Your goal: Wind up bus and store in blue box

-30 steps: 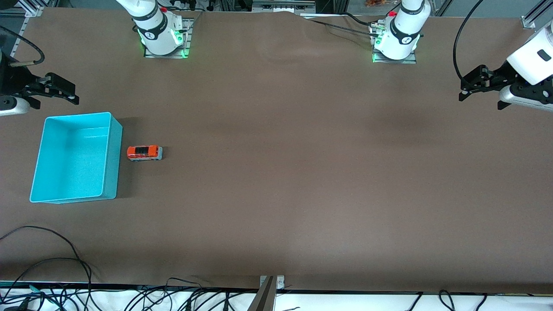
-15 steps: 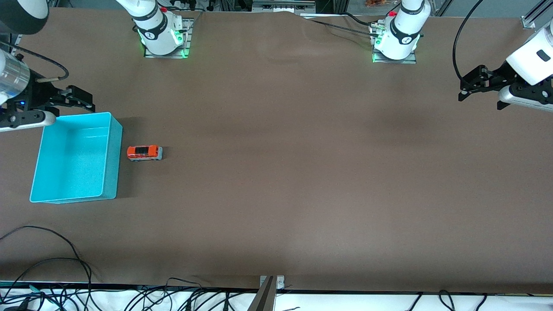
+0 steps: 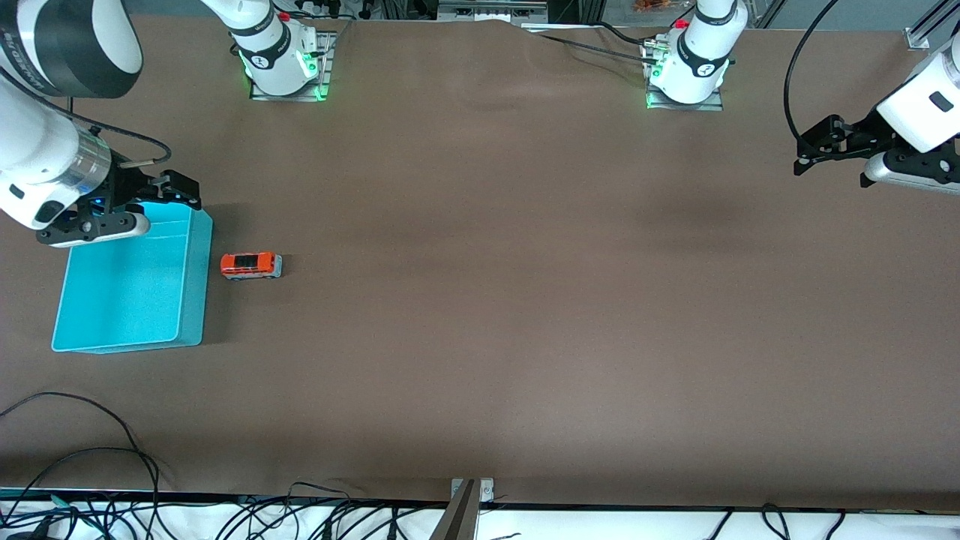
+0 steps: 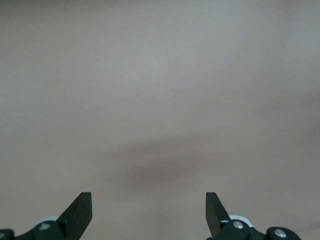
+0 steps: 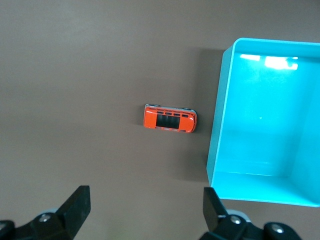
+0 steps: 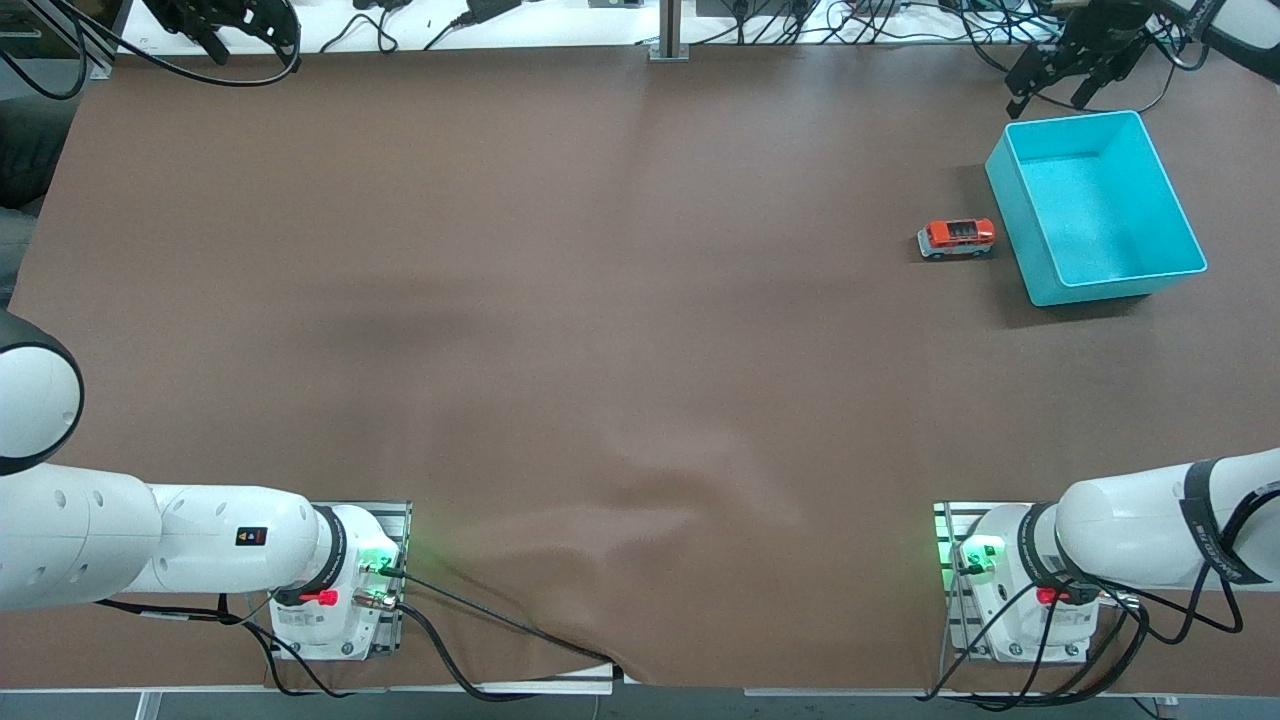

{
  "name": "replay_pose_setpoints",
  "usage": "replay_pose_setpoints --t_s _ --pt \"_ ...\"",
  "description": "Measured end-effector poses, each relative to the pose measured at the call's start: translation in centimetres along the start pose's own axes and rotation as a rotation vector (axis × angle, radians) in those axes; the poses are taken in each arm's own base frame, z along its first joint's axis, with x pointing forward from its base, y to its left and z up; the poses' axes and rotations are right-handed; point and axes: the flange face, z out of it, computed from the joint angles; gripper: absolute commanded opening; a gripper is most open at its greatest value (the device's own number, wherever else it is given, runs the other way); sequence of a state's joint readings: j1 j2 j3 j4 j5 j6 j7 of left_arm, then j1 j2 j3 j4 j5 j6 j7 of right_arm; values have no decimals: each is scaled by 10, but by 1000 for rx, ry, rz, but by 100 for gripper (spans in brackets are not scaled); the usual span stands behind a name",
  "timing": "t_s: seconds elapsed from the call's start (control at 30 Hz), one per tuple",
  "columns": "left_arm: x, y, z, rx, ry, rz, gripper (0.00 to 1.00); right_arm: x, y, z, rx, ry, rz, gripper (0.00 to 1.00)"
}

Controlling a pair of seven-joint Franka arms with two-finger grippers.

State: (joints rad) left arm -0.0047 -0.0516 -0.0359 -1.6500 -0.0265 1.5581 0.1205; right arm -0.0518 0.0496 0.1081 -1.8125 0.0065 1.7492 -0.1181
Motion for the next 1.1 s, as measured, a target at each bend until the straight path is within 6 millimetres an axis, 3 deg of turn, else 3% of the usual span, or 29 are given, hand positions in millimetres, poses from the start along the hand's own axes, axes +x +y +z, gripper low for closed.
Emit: replay_pose_setpoints --t_s 0.47,1.1 --pt "5 -6 11 -5 -27 -11 100 0 -6 61 -3 16 -4 100" --pt "4 -18 8 -5 -23 -37 100 -18 -7 143 -1 6 53 100"
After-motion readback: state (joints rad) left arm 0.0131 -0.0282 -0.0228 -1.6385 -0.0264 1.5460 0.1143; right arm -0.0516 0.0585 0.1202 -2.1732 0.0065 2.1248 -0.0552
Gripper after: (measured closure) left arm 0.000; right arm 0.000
